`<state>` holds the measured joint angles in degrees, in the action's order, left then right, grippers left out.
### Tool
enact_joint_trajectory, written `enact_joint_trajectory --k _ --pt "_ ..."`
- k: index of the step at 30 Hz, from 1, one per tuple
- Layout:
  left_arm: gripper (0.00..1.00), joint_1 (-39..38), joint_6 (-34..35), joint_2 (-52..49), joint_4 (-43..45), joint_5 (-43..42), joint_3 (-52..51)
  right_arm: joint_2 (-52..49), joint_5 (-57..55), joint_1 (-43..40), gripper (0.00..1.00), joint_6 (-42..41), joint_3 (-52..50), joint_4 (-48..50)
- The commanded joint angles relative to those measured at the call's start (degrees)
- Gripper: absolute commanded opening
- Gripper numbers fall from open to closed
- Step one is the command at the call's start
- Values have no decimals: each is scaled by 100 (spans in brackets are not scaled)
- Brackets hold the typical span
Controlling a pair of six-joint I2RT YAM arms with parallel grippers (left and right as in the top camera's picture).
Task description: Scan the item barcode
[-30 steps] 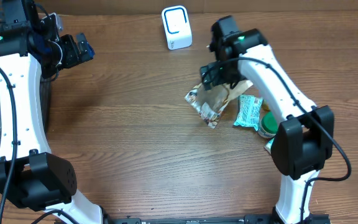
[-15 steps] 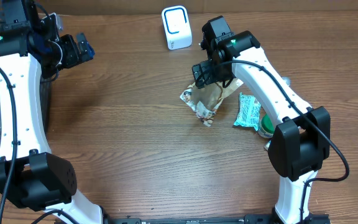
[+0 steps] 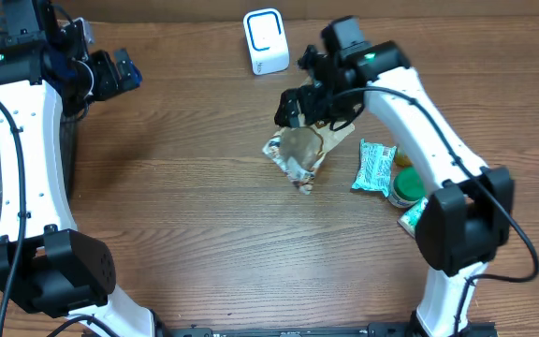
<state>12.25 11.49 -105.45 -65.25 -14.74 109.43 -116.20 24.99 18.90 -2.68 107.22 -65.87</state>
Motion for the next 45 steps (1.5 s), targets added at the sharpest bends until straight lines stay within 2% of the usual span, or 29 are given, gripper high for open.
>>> enact_joint_trajectory --k 1,6,10,11,13,14,16,21,26,30,36,40,45 --pt "100 -7 317 57 98 -28 26 369 1263 -321 100 146 42 -149" --pt "99 -7 334 57 15 -98 26 369 1263 -586 100 251 39 -435" --pt "97 -42 190 55 -352 -835 -31 369 1263 -608 100 249 39 -457" --pt "89 -76 4 55 -398 -1104 -83 369 1263 -608 100 249 39 -463" --pt "67 -199 -398 50 -511 -1604 -219 367 1263 -599 100 249 26 -459" --pt "63 -291 -549 46 -549 -1746 -319 367 1268 -592 100 249 15 -452" --pt "61 -498 -931 46 -595 -1956 -538 367 1322 -579 100 251 7 -457" --pt "66 -1161 -1939 46 -625 -2365 -1217 367 1908 -599 100 256 2 -474" --pt "84 -1867 -2612 44 -267 -2612 -1895 367 2013 -645 100 319 2 -745" --pt "86 -2363 -3152 35 -98 -2710 -2107 367 2181 -638 100 778 2 -1071" --pt "89 -3029 -3866 35 -26 -2728 -2120 367 3220 -748 100 1829 4 -1692" --pt "91 -3320 -4004 35 9 -2706 -2120 367 3718 -887 100 2127 4 -1945" --pt "91 -3442 -3995 35 177 -2721 -2120 367 3829 -964 100 2142 4 -2048"
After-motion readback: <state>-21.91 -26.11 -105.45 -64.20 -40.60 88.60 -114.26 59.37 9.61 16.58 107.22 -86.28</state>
